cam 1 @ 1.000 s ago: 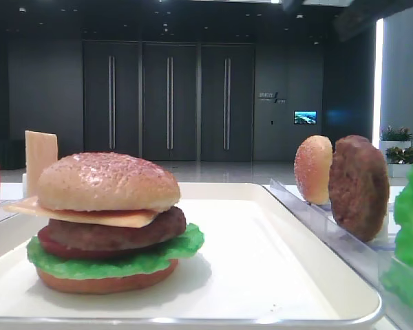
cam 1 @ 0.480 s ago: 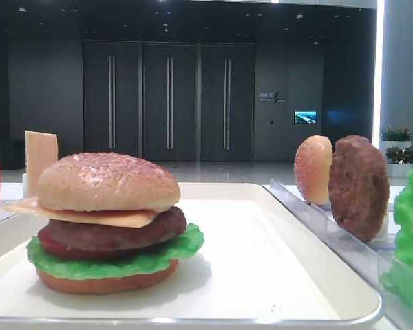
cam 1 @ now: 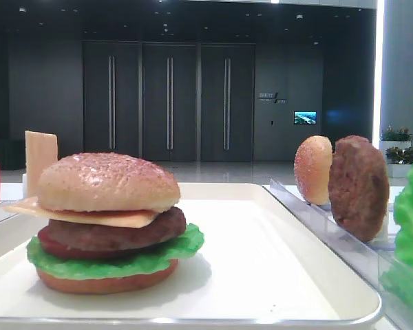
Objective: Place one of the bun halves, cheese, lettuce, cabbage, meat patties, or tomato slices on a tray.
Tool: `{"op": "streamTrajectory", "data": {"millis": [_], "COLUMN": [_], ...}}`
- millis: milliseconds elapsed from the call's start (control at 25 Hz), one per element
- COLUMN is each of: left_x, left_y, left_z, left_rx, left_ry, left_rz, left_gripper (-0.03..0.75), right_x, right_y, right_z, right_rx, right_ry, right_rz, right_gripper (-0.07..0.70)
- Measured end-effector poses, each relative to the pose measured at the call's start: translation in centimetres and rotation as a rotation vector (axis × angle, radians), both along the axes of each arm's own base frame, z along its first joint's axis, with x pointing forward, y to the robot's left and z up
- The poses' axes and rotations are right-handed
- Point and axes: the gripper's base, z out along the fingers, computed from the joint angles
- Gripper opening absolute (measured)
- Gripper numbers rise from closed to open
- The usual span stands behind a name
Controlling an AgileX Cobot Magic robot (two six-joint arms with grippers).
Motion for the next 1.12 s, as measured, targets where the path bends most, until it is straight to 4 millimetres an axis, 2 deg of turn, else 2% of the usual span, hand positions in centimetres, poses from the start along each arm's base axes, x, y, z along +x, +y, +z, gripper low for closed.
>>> {"op": "streamTrajectory", "data": {"millis": [280, 560, 960, 1120], "left_x": [0.0, 0.0, 0.0, 0.0], "left_y": [0.0, 0.0, 0.0, 0.0], "left_z": [0.0, 0.0, 0.0, 0.0], "left_rx": [0.000, 0.000, 0.000, 0.000], "left_ry": [0.000, 0.000, 0.000, 0.000], "left_rz": [0.000, 0.000, 0.000, 0.000], "left_gripper": [-0.007, -0.007, -0.007, -0.007], "right_x": [-3.4, -6.1, -9.7, -10.6], "right_y": [-0.6, -0.4, -0.5, -0.4], "right_z": [0.4, 0.4, -1.4, -2.2], "right_rx": [0.018, 0.078, 0.057, 0.056], "right_ry": [-0.034, -0.062, -0.167, -0.208], "right_rz": [-0.056, -0.052, -0.065, -0.067], "right_gripper": [0.412, 0.412, 0.402, 0.402]}}
